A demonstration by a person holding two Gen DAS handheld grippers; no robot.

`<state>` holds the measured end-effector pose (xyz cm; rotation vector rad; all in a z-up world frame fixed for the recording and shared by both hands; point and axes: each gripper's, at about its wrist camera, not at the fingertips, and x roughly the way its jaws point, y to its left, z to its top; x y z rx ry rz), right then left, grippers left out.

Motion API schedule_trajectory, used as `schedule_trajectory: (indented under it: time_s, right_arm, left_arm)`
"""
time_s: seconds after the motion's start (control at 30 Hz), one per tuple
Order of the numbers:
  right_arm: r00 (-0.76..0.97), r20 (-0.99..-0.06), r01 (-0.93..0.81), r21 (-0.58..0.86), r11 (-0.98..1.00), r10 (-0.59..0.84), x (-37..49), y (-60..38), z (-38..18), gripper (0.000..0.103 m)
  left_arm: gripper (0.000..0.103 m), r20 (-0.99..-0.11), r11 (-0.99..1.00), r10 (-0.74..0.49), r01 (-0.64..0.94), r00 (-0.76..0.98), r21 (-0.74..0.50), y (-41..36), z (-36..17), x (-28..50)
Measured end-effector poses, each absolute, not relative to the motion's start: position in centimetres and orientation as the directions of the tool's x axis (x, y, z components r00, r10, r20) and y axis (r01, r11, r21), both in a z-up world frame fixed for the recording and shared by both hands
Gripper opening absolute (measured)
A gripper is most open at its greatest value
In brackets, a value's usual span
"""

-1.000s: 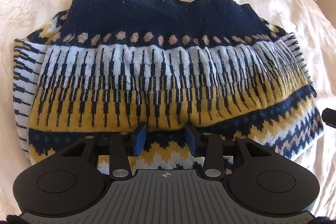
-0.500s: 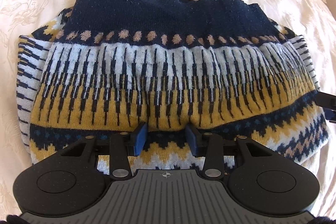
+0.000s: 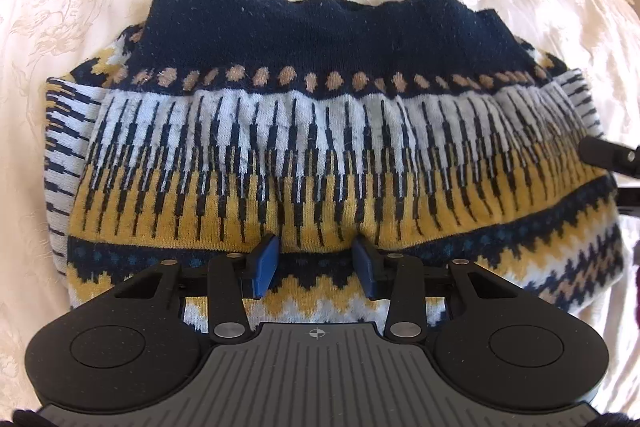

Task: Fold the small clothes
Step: 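Grasp the folded edge with the right gripper and fold it over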

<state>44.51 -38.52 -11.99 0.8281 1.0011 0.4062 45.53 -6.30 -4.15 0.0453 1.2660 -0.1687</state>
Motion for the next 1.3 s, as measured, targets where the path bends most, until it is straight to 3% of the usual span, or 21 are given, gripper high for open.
schedule_trajectory:
  time_s: [0.2, 0.5, 0.67, 0.83, 1.2, 1.3]
  right_arm:
    - [0.487, -0.562, 0.028, 0.775, 0.631, 0.668, 44.1, -38.9, -12.0, 0.103]
    - [0.501, -0.584, 0.063, 0.76, 0.646, 0.639, 43.8, -38.6, -11.5, 0.101]
    - [0.471, -0.649, 0.094, 0.71, 0.698, 0.597, 44.0, -37.5, -10.9, 0.069]
    - [0.441, -0.723, 0.095, 0.626, 0.774, 0.532, 44.0, -35.8, -10.1, 0.054]
    - [0.454, -0.786, 0.198, 0.548, 0.812, 0.42, 43.8, -34.0, -9.2, 0.044]
    - [0.461, -0.796, 0.199, 0.523, 0.829, 0.391, 43.9, -33.5, -8.4, 0.036]
  left_arm:
    - [0.039, -0.921, 0.99, -0.11, 0.12, 0.373, -0.069, -6.9, -1.8, 47.1]
    - [0.042, -0.937, 0.989, -0.053, 0.149, 0.344, -0.001, -9.6, -5.4, 51.9]
    - [0.043, -0.935, 0.988, -0.093, 0.149, 0.343, -0.044, -8.8, -4.9, 51.8]
    - [0.043, -0.938, 0.99, -0.078, 0.137, 0.337, -0.034, -6.8, -2.7, 50.2]
    - [0.043, -0.933, 0.995, -0.057, 0.101, 0.355, -0.022, -1.6, 0.3, 46.0]
    - [0.043, -0.933, 0.996, -0.071, 0.079, 0.353, -0.046, 0.1, 0.9, 45.4]
